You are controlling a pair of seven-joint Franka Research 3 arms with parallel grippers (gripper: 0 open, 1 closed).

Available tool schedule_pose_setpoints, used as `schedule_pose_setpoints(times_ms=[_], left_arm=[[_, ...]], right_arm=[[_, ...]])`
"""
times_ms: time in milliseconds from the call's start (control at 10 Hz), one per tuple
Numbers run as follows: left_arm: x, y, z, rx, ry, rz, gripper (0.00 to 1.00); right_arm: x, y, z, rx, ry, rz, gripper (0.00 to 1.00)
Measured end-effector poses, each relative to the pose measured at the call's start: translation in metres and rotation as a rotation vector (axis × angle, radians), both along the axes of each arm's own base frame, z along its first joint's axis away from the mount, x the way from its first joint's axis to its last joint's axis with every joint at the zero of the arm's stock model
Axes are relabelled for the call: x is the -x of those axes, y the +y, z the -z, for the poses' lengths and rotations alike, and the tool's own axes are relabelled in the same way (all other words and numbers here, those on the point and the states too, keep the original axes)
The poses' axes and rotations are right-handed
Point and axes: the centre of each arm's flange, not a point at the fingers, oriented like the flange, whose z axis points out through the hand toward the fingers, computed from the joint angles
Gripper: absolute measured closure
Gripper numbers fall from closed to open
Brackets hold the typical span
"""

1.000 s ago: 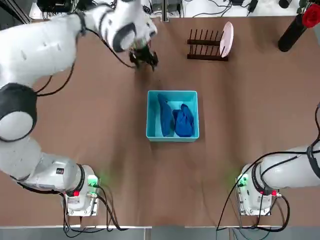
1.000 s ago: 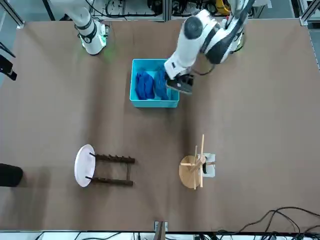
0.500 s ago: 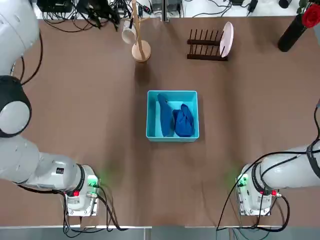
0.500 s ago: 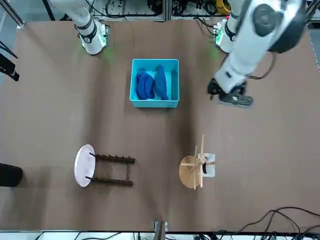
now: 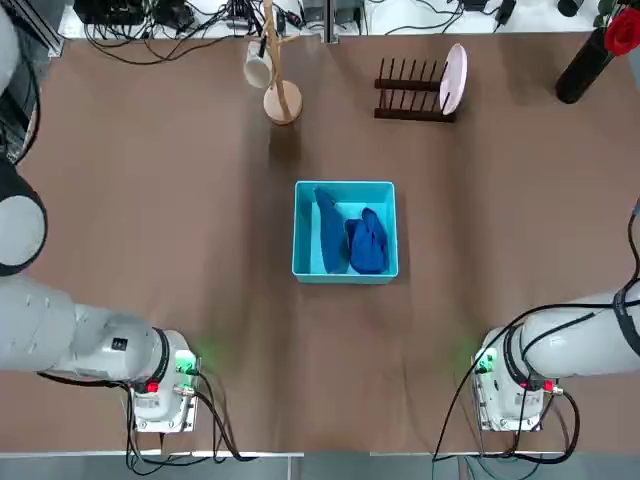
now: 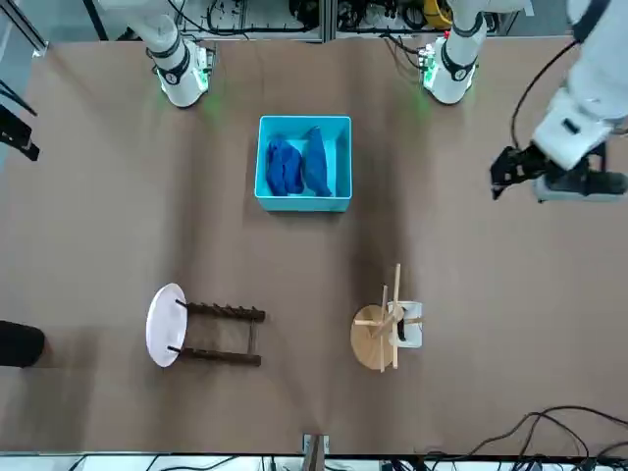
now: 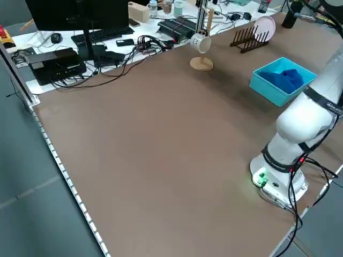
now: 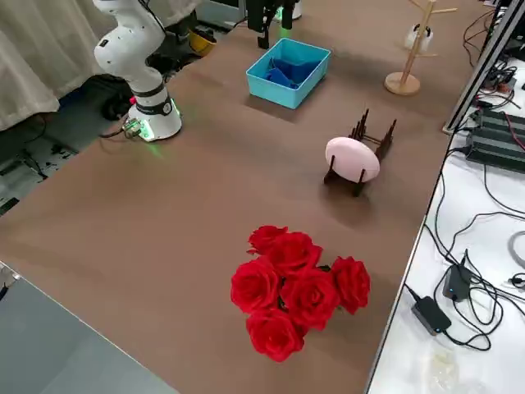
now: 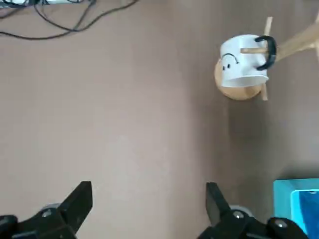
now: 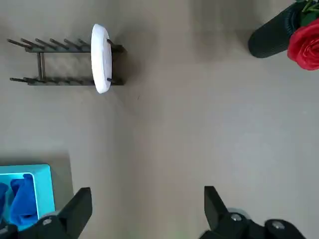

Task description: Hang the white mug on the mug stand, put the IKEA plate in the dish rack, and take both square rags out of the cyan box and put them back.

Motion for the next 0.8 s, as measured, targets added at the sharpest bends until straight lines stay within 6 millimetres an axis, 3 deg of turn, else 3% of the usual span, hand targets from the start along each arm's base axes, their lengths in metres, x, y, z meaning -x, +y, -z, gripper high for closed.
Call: schedule_pose_setpoints(times_ms=[200,500,800], left_arm=[[0.001,0.011,-0.016,-0.001,-0.004,-0.007,0.0],[0.0,0.013,-0.042,-0.005,0.045,-0.012,0.0],[-0.017,0.017,-0.022,0.011,0.092,-0.025,0.0]], right_arm=[[-0.001,-0.003,0.003,0.0,0.006,0.006,0.0],[-0.009,-0.008,0.015,0.004,0.024,0.015,0.0],[-0.009,-0.008,0.011,0.006,0.014,0.015,0.0]])
